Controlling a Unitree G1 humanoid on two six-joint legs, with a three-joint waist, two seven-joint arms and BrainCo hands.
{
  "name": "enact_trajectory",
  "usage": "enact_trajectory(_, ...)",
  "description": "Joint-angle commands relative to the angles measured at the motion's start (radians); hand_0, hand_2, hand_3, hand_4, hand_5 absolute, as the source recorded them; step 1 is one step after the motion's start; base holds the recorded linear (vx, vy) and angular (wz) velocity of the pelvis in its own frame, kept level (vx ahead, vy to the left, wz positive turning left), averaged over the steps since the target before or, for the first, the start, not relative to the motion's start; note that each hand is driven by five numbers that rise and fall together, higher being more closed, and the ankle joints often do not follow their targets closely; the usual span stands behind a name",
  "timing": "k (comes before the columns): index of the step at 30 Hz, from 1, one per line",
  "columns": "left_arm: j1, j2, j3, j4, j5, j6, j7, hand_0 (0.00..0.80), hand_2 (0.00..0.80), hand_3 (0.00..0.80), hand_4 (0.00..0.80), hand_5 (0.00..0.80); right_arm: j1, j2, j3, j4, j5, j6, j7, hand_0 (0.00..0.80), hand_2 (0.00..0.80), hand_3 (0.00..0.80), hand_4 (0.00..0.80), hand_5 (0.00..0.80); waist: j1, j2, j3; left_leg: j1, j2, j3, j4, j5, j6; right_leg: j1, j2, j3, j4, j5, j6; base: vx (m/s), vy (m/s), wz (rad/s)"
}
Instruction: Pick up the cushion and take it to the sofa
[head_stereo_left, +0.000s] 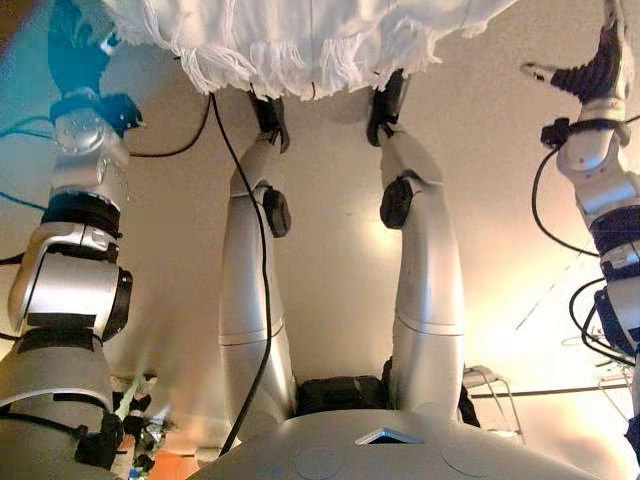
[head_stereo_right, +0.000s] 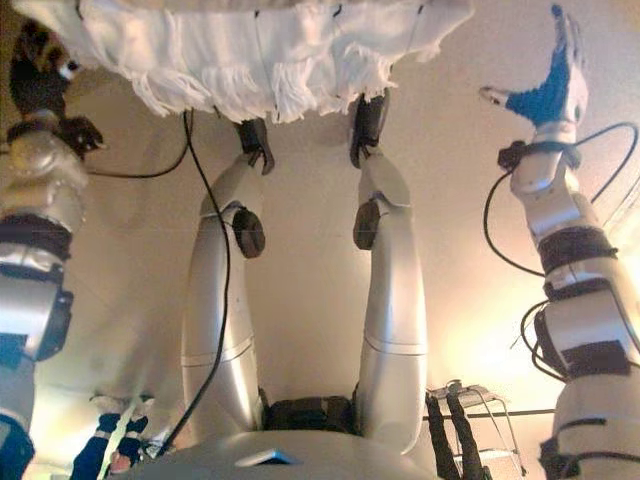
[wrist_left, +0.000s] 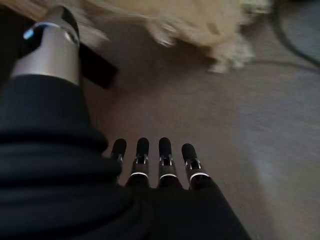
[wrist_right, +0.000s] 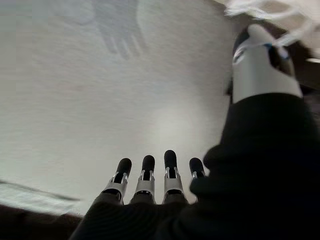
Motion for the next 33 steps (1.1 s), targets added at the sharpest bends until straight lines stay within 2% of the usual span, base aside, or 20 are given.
enact_trajectory(1,-0.006,0.04,-0.014,-0.033,0.089,-0.064,0.054,0.0,0.0,0.0,0.0,0.0,-0.047,-0.108,0.083,-0.052,-0.01,-0.059,0.006,0.0,0.0,0.0,0.0,0.0,-0.018,0.078,-0.008,-0.022,0.0,-0.018,-0.024,-0.005,-0.041,0.038,0.004,0.015,-0.085,0.046,0.1,0.0,0.0,0.0)
enact_trajectory(6,-0.071,0.047,-0.049,-0.03,0.1,-0.088,0.054,0.0,0.0,0.0,0.0,0.0,-0.133,-0.113,0.134,-0.057,-0.012,-0.112,0.015,0.0,0.0,0.0,0.0,0.0,-0.019,0.078,-0.008,-0.017,-0.007,-0.023,-0.056,0.002,-0.045,0.047,0.013,0.016,-0.117,0.047,0.112,0.004,0.021,-0.01)
enact_trajectory(10,-0.144,0.045,-0.1,-0.022,0.121,-0.054,-0.011,0.0,0.0,0.0,0.0,0.0,-0.213,-0.095,0.179,-0.066,-0.004,-0.127,0.062,0.0,0.0,0.0,0.0,0.0,-0.023,0.082,-0.008,-0.016,-0.015,-0.024,-0.09,0.014,-0.047,0.047,0.022,0.021,-0.151,0.056,0.12,0.001,0.027,0.01)
enact_trajectory(14,-0.213,0.021,-0.153,-0.009,0.038,-0.039,-0.163,0.0,0.0,0.0,0.0,0.0,-0.293,-0.061,0.223,-0.066,0.037,-0.155,0.149,0.0,0.0,0.0,0.0,0.0,-0.027,0.089,-0.008,-0.013,-0.019,-0.017,-0.124,0.024,-0.048,0.05,0.031,0.027,-0.182,0.06,0.127,0.004,0.046,0.01)
enact_trajectory(15,-0.228,0.012,-0.164,-0.013,0.002,-0.025,-0.229,0.0,0.0,0.0,0.0,0.0,-0.311,-0.051,0.232,-0.069,0.057,-0.159,0.182,0.0,0.0,0.0,0.0,0.0,-0.028,0.09,-0.008,-0.012,-0.019,-0.015,-0.132,0.026,-0.047,0.051,0.033,0.028,-0.189,0.06,0.128,0.004,0.054,-0.03)
enact_trajectory(18,-0.272,-0.012,-0.213,-0.027,-0.047,0.028,-0.414,0.0,0.0,0.0,0.0,0.0,-0.352,-0.032,0.253,-0.094,0.155,-0.17,0.293,0.0,0.0,0.0,0.0,0.0,-0.036,0.095,-0.008,-0.016,-0.02,-0.008,-0.15,0.033,-0.047,0.046,0.038,0.034,-0.211,0.067,0.133,0.004,0.05,0.02)
enact_trajectory(20,-0.288,-0.025,-0.247,-0.048,-0.039,0.034,-0.477,0.0,0.0,0.0,0.0,0.0,-0.364,-0.019,0.257,-0.117,0.231,-0.177,0.379,0.0,0.0,0.0,0.0,0.0,-0.039,0.099,-0.008,-0.019,-0.021,-0.004,-0.162,0.039,-0.047,0.042,0.039,0.036,-0.227,0.074,0.136,0.01,0.041,0.06)
enact_trajectory(24,-0.32,-0.043,-0.31,-0.108,-0.056,0.112,-0.587,0.0,0.0,0.0,0.0,0.0,-0.386,-0.01,0.269,-0.187,0.407,-0.128,0.6,0.0,0.0,0.0,0.0,0.0,-0.046,0.102,-0.008,-0.029,-0.026,0.003,-0.172,0.045,-0.046,0.034,0.043,0.043,-0.246,0.084,0.141,0.0,0.0,0.0)
enact_trajectory(27,-0.335,-0.046,-0.357,-0.154,-0.068,0.177,-0.663,0.0,0.0,0.0,0.0,0.0,-0.387,-0.011,0.281,-0.231,0.534,-0.096,0.72,0.0,0.0,0.0,0.0,0.0,-0.05,0.105,-0.008,-0.035,-0.027,0.005,-0.17,0.048,-0.047,0.032,0.043,0.045,-0.255,0.09,0.144,0.0,0.0,0.0)
enact_trajectory(33,-0.347,-0.059,-0.418,-0.194,-0.139,0.249,-0.764,0.0,0.0,0.0,0.0,0.0,-0.392,0.006,0.287,-0.244,0.645,-0.062,0.844,0.0,0.0,0.0,0.0,0.0,-0.055,0.113,-0.008,-0.032,-0.033,0.003,-0.184,0.055,-0.05,0.037,0.051,0.055,-0.282,0.098,0.148,0.0,0.0,0.0)
